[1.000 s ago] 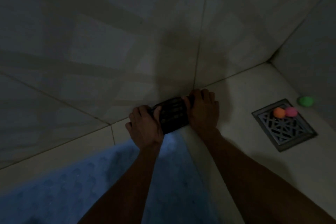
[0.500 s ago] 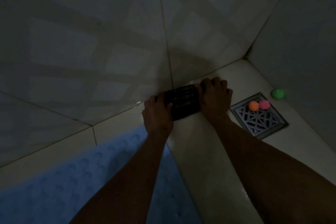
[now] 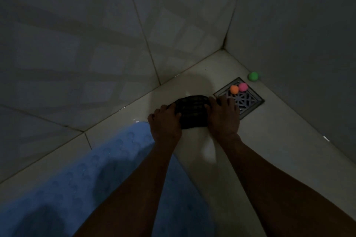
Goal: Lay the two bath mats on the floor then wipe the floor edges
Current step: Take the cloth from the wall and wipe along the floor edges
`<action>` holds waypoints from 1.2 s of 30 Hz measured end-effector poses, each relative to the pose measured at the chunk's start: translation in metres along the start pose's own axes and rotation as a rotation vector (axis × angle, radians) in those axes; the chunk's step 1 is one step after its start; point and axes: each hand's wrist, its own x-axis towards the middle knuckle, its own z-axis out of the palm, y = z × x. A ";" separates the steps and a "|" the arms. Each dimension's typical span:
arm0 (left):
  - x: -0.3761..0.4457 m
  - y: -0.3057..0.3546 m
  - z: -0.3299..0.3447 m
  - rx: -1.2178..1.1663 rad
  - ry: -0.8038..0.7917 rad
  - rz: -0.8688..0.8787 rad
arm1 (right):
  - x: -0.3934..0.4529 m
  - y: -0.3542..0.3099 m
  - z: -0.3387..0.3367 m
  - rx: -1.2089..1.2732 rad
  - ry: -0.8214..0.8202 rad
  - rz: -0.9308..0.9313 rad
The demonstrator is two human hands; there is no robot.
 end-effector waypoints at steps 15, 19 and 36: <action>-0.071 0.009 0.008 0.007 -0.116 0.126 | -0.099 -0.001 -0.058 0.114 -0.301 0.339; -0.082 0.012 0.004 0.002 -0.158 0.116 | -0.115 -0.001 -0.064 0.149 -0.362 0.376; -0.066 0.031 -0.036 -0.921 -0.388 -0.449 | -0.094 -0.034 -0.093 0.872 -0.242 0.613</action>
